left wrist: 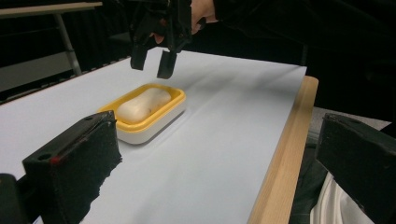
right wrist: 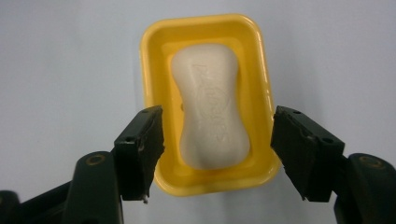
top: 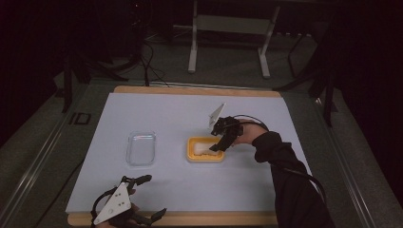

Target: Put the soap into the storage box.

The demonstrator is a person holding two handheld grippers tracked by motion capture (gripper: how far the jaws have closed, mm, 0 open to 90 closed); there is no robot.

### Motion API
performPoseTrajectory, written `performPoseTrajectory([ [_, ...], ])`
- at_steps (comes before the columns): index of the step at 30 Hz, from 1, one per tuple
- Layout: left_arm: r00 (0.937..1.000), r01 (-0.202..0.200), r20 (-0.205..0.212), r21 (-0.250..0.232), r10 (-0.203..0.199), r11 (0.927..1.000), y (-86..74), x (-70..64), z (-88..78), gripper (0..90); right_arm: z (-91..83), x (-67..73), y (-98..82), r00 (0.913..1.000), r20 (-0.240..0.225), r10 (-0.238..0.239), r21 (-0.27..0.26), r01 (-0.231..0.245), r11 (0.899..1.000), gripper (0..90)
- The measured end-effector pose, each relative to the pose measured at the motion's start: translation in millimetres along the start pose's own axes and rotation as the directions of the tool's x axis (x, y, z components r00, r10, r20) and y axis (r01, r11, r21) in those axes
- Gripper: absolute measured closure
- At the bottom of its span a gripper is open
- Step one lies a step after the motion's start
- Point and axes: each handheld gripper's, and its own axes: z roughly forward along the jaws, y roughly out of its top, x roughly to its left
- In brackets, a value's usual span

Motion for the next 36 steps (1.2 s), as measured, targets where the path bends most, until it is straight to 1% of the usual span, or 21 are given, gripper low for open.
performPoseTrajectory([
  [3, 1.0, -0.001, 0.0, 0.001, 0.001, 1.0, 0.0, -0.3, 0.0, 0.0, 1.2, 2.0, 0.1, 0.9995, 0.02, 0.025, 0.013, -0.025, 1.0, 28.6],
  [5, 1.0, -0.001, -0.001, 0.002, 0.001, 1.0, 0.0, -0.2, 0.0, 0.0, 2.0, 2.2, -0.5, 0.9989, 0.031, 0.036, 0.008, -0.036, 0.999, 27.5],
  [8, 1.0, 0.001, 0.0, 0.003, -0.001, 1.0, 0.0, 0.0, 0.2, 0.0, 1.5, 3.3, -0.8, 0.9962, 0.054, 0.068, 0.005, -0.068, 0.998, 22.4],
  [11, 1.0, 0.003, 0.0, 0.002, -0.003, 1.0, 0.0, 0.0, 0.5, 0.0, -1.7, 4.0, -0.6, 0.9907, 0.074, 0.114, -0.02, -0.113, 0.993, 15.6],
  [12, 1.0, 0.003, 0.0, 0.002, -0.003, 1.0, 0.0, 0.0, 0.5, 0.0, -1.7, 4.0, -0.6, 0.9907, 0.074, 0.114, -0.02, -0.113, 0.993, 15.6],
  [13, 1.0, 0.004, 0.0, 0.003, -0.004, 1.0, 0.0, -0.1, 0.5, 0.0, -4.8, 4.3, -1.3, 0.9883, 0.076, 0.132, -0.03, -0.13, 0.991, 12.0],
  [15, 1.0, 0.004, 0.0, 0.003, -0.004, 1.0, 0.0, -0.1, 0.5, 0.0, -6.3, 4.4, -1.9, 0.9873, 0.079, 0.138, -0.04, -0.135, 0.99, 11.8],
  [16, 1.0, 0.005, 0.001, 0.002, -0.005, 1.0, 0.0, -0.1, 0.3, 0.0, -8.9, 4.0, -3.5, 0.9829, 0.091, 0.16, -0.052, -0.156, 0.986, 11.7],
  [18, 1.0, 0.006, 0.001, 0.002, -0.006, 1.0, 0.0, 0.0, 0.4, 0.1, -10.9, 3.8, -5.7, 0.9793, 0.097, 0.178, -0.052, -0.173, 0.983, 12.0],
  [20, 1.0, 0.006, 0.002, 0.002, -0.006, 1.0, 0.0, 0.0, 0.5, 0.0, -12.4, 3.7, -8.1, 0.9715, 0.097, 0.216, -0.05, -0.212, 0.976, 12.6],
  [23, 1.0, 0.008, 0.003, 0.002, -0.008, 1.0, 0.0, 0.0, 0.7, 0.0, -14.7, 4.4, -14.3, 0.9609, 0.084, 0.264, -0.08, -0.257, 0.963, 12.7],
  [26, 1.0, 0.007, 0.002, 0.004, -0.007, 1.0, 0.0, 0.3, 1.0, 0.0, -14.3, 7.0, -21.4, 0.9445, 0.127, 0.303, -0.091, -0.293, 0.952, 12.5],
  [27, 1.0, 0.007, 0.002, 0.004, -0.007, 1.0, 0.0, 0.3, 1.0, 0.0, -14.3, 7.0, -21.4, 0.9445, 0.127, 0.303, -0.091, -0.293, 0.952, 12.5],
  [28, 1.0, 0.008, 0.003, 0.004, -0.008, 1.0, 0.0, 0.4, 1.2, 0.0, -13.2, 9.0, -26.4, 0.9347, 0.145, 0.325, -0.106, -0.311, 0.944, 12.5],
  [29, 1.0, 0.008, 0.004, 0.005, -0.008, 1.0, -0.1, 0.4, 1.4, 0.0, -12.7, 9.7, -29.0, 0.9314, 0.148, 0.332, -0.111, -0.318, 0.941, 12.5],
  [30, 1.0, 0.008, 0.004, 0.005, -0.008, 1.0, -0.1, 0.4, 1.4, 0.0, -12.7, 9.7, -29.0, 0.9314, 0.148, 0.332, -0.111, -0.318, 0.941, 12.5],
  [31, 1.0, 0.007, 0.004, 0.006, -0.007, 1.0, -0.1, 0.4, 1.6, 0.1, -12.4, 10.7, -34.3, 0.9177, 0.162, 0.363, -0.132, -0.344, 0.93, 12.6],
  [32, 1.0, 0.007, 0.005, 0.007, -0.007, 0.9999, -0.1, 0.5, 1.8, 0.0, -12.8, 11.6, -36.6, 0.9105, 0.163, 0.38, -0.143, -0.359, 0.922, 12.6],
  [34, 1.0, 0.008, 0.006, 0.007, -0.008, 0.9999, -0.1, 0.5, 1.9, 0.0, -14.2, 13.4, -41.3, 0.8963, 0.188, 0.402, -0.172, -0.373, 0.912, 12.6],
  [35, 1.0, 0.007, 0.006, 0.008, -0.007, 0.9999, -0.2, 0.5, 2.0, 0.0, -14.6, 14.4, -43.5, 0.891, 0.186, 0.414, -0.186, -0.382, 0.905, 12.6],
  [36, 1.0, 0.007, 0.006, 0.008, -0.008, 0.9999, -0.2, 0.5, 2.0, 0.0, -15.6, 15.4, -45.9, 0.8888, 0.19, 0.417, -0.194, -0.382, 0.903, 12.6],
])
